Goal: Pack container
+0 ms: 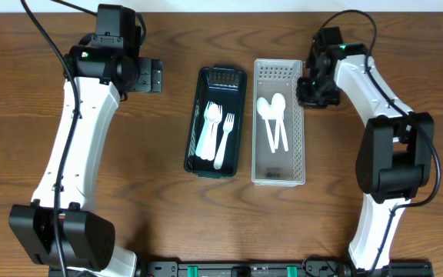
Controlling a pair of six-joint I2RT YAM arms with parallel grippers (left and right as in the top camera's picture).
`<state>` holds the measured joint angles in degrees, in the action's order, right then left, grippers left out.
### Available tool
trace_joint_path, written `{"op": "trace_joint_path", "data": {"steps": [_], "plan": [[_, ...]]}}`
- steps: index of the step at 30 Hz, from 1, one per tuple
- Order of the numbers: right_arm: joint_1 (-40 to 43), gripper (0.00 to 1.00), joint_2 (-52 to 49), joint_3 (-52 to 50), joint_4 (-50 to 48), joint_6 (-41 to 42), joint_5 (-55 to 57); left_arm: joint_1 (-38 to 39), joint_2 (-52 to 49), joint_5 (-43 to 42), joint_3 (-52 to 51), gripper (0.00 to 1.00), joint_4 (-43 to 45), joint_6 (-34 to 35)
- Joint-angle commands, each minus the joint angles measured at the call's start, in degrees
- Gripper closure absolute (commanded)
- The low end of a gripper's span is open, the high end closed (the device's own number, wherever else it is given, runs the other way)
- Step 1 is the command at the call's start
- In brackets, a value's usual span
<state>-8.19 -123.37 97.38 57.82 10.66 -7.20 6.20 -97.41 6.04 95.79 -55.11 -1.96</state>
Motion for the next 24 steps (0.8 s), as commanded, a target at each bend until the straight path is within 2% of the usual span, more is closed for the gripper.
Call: {"op": "trace_joint_path", "data": {"steps": [1,17,21,24], "plan": [[-1.9,0.89,0.33,-0.37,-0.17,-1.6,-2.93,-0.17,-0.55,0.66,0.0,0.02,-0.11,-0.81],[-4.2,0.89,0.33,-0.37,-0.48,-2.99,-4.68,-0.17,-0.55,0.66,0.0,0.02,-0.13,-0.81],[-2.58,0.88,0.37,-0.07,-1.14,2.19,2.45,-0.17,-0.55,0.68,0.0,0.02,-0.46,-0.85],[-0.55,0.86,0.85,1.84,-2.43,2.6,9.49,-0.17,-0.52,0.68,0.02,0.02,0.17,-1.03]]}}
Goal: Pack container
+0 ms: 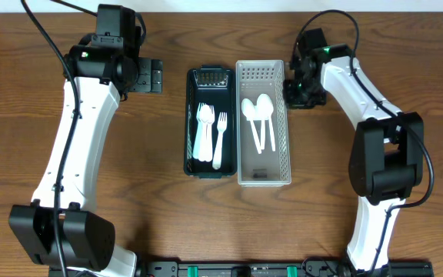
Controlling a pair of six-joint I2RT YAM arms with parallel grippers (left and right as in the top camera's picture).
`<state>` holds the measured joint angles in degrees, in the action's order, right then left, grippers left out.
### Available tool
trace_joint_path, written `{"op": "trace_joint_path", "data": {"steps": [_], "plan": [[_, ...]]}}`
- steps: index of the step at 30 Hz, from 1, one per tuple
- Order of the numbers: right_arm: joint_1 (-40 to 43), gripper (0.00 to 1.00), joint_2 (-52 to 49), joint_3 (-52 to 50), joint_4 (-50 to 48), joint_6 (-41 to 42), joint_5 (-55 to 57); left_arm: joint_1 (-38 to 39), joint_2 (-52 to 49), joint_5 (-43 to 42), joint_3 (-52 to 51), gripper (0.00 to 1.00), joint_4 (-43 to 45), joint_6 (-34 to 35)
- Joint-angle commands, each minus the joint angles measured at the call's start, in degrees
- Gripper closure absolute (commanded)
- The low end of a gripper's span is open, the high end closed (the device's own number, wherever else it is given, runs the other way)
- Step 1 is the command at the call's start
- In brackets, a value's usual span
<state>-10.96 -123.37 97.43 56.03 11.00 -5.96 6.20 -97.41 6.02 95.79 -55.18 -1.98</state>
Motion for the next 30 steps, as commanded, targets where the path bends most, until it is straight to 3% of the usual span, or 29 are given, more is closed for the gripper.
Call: {"op": "trace_joint_path", "data": {"steps": [1,2,5,11,18,23,30], "plan": [[2.97,0.84,0.94,2.97,-1.11,2.23,11.17,-0.17,-0.52,0.7,0.02,0.02,0.96,-1.03],[3.58,0.83,1.2,4.26,-1.22,2.23,13.57,-0.17,-0.52,0.7,0.02,0.02,1.62,-1.05],[5.73,0.63,1.55,9.97,-1.42,1.77,18.16,-0.17,-0.55,0.7,0.02,0.02,3.58,-1.2],[9.07,0.33,5.27,20.65,1.22,0.52,11.85,-1.09,0.17,0.72,0.39,0.02,6.73,-0.92],[10.19,0.24,17.97,21.35,0.61,2.49,12.61,-0.68,10.29,1.55,0.26,0.02,3.67,3.04],[9.88,0.26,25.18,18.95,4.7,5.42,13.51,1.46,21.77,2.51,-3.76,0.02,3.17,3.19],[4.04,0.26,42.91,-2.14,0.09,7.52,19.98,4.17,40.79,6.08,-21.07,0.02,10.03,3.13]]}}
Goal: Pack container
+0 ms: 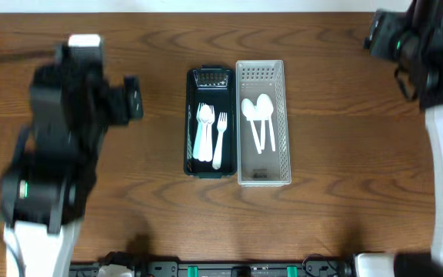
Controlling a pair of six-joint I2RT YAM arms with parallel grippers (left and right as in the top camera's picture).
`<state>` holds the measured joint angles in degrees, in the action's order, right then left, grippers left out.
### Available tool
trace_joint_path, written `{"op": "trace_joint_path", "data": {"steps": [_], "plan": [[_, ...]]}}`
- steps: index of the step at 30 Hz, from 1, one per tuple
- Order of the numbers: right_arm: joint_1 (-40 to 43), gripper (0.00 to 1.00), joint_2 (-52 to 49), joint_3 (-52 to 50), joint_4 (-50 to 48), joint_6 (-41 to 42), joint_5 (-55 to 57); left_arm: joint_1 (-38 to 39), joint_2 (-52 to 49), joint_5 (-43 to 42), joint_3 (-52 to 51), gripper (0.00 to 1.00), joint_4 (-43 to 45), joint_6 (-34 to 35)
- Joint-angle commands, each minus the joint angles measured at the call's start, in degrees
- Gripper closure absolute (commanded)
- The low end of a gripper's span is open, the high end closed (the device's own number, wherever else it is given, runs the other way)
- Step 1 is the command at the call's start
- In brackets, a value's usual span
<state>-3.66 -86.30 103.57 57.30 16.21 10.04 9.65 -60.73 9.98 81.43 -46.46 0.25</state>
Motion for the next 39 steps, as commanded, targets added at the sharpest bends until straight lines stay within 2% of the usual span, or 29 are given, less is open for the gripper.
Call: {"op": "trace_joint_path", "data": {"steps": [1,5,7,9,10,14,18,27,39], "plan": [[-4.7,0.26,9.09,-12.7,-2.32,3.39,5.16,0.9,6.54,2.12,-9.57,0.02,2.67,0.9],[-11.56,0.24,21.99,-29.66,-6.23,8.04,8.57,1.22,17.53,2.12,-22.6,0.02,9.11,0.55],[-15.39,0.21,28.28,-37.42,-7.26,10.82,10.67,1.46,23.04,2.12,-28.72,0.02,12.09,-1.95],[-18.69,0.11,33.77,-44.04,-8.68,11.67,11.96,1.68,28.79,2.12,-34.88,0.02,15.85,-4.61],[-20.04,0.01,36.24,-46.69,-9.31,11.65,12.39,1.68,31.41,2.23,-37.48,0.02,16.72,-5.33],[-22.69,0.01,43.78,-53.07,-10.34,12.87,13.75,1.68,38.86,2.93,-43.56,0.02,17.18,-5.4],[-22.56,0.01,46.73,-54.51,-9.7,14.19,13.73,1.68,41.57,2.93,-44.72,0.02,15.63,-5.4],[-22.56,0.01,46.56,-54.51,-7.5,14.19,13.73,1.68,41.29,2.93,-44.74,0.02,11.63,-5.4],[-22.56,0.01,46.71,-54.51,-7.3,14.19,13.73,1.68,41.29,2.93,-44.74,0.02,-0.35,-5.4]]}}
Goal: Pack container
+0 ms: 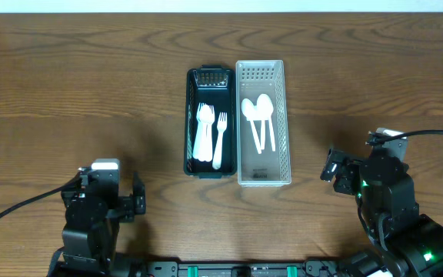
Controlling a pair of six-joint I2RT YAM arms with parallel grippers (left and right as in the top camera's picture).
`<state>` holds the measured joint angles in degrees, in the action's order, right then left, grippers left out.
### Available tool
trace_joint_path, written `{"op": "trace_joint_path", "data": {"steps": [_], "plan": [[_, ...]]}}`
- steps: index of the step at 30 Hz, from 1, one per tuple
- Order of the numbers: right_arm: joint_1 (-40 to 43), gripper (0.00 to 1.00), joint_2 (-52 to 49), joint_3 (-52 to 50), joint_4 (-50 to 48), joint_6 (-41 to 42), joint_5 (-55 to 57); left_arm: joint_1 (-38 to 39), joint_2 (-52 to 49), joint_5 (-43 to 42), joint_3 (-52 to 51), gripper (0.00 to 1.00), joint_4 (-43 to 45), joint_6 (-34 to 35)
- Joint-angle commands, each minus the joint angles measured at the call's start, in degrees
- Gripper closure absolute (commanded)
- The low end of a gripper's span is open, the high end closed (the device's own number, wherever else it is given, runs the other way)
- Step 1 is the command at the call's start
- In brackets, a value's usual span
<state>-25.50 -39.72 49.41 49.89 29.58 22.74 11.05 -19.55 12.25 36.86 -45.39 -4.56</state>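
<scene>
A black tray point(191, 123) stands at the table's middle with several white plastic forks point(210, 137) lying in it. Flush against its right side is a white perforated basket point(286, 131) that holds two white spoons point(258, 117). Both arms are folded back at the near edge. My left gripper point(135, 202) is low at the left and my right gripper point(334, 171) low at the right, each well clear of the containers. Nothing shows between either pair of fingers, and their gap is too small to read from above.
The wooden table point(91, 92) runs the full width of the overhead view. A black cable point(14, 211) trails off the left arm, and another cable point(429, 135) loops from the right arm.
Both arms have drawn back from the table's sides to folded poses at the near edge. The tray and basket with their cutlery have not moved.
At first the white basket stood a gap away from the black tray, with my right gripper at its far right corner. Then the basket sat flush against the tray, which had shifted slightly left. Then both arms were away from the containers, and now they rest folded at the near edge.
</scene>
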Motion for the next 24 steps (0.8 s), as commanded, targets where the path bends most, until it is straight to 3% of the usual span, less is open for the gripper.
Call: {"op": "trace_joint_path", "data": {"steps": [1,12,17,24], "plan": [[-0.72,0.01,0.13,-0.35,0.09,0.81,1.03,0.28,0.11,0.66,-0.17,0.02,-2.27,-0.59],[-1.09,0.01,0.59,-1.01,1.51,-6.8,3.82,0.28,0.11,0.66,-0.17,0.02,-6.01,-0.59],[0.28,0.01,3.54,-6.82,-5.66,-9.51,5.27,0.28,0.11,0.66,-0.17,0.02,-6.01,-0.59],[10.21,0.01,18.99,-22.95,-18.47,-11.21,-4.87,0.28,0.11,0.66,-0.17,0.02,-6.03,-0.59]]}}
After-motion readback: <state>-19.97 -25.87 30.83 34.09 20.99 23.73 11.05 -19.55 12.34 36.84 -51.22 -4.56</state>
